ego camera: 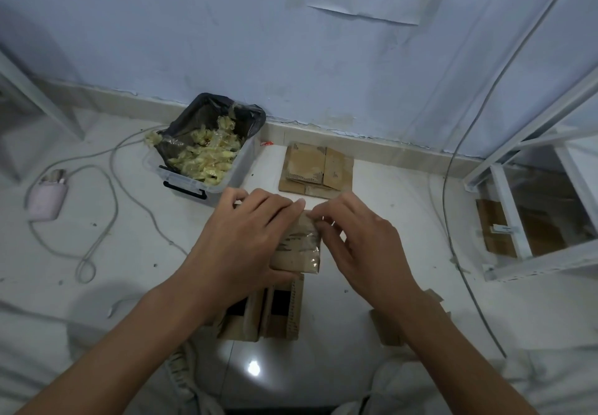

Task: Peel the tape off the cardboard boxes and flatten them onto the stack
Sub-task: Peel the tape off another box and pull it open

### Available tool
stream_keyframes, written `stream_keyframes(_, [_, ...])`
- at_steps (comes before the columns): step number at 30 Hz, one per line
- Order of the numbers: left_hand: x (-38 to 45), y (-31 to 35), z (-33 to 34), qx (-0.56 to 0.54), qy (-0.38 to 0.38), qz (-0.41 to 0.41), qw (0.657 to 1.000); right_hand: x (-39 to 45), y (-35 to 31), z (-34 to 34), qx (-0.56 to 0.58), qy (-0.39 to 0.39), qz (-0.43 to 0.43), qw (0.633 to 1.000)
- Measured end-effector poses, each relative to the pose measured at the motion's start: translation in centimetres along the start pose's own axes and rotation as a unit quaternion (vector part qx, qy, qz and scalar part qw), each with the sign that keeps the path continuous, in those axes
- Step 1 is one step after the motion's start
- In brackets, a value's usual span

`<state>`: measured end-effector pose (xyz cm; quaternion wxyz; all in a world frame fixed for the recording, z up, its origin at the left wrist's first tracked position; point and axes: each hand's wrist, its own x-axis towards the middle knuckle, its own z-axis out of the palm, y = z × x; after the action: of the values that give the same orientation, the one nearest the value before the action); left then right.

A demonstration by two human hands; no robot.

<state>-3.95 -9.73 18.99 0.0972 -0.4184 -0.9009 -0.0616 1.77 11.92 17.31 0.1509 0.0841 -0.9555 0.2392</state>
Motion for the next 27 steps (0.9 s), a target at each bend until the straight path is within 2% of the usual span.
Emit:
stream_keyframes(12, [-0.6,0.2,0.9,0.049,-0.039,0.049,0.997,-0.1,-0.1,0.1,0.015,-0.131,0.029,0.991])
stream_keyframes(14, [-0.8,-0.4,0.7,0.033,-0.04,0.042,0.998,0.1,0.1,-0.4,0.095,-0.179,0.031,0.979])
stream_keyframes(17, [-0.8,-1.2,-0.3,-0.015,-0.031,0.03,0.999,0.6,0.7,-2.0,0.248,-0.243,0.056,0.936])
stream_keyframes(21, [-1.0,-0.3,-0.5,-0.006,-0.024,0.022,0.999,0.5,0.6,-2.4,0.302,-0.19,0.1,0.929])
stream_keyframes(25, [-1.3,1.1,0.6,0.033,-0.034,0.015,0.999,-0.7,-0.7,0.0,0.215,-0.136,0.13,0.958])
stream_keyframes(27, [-1.3,1.4,0.9,0.044,-0.031,0.01,0.999,-0.9,-1.0,1.0,0.205,-0.094,0.154,0.962])
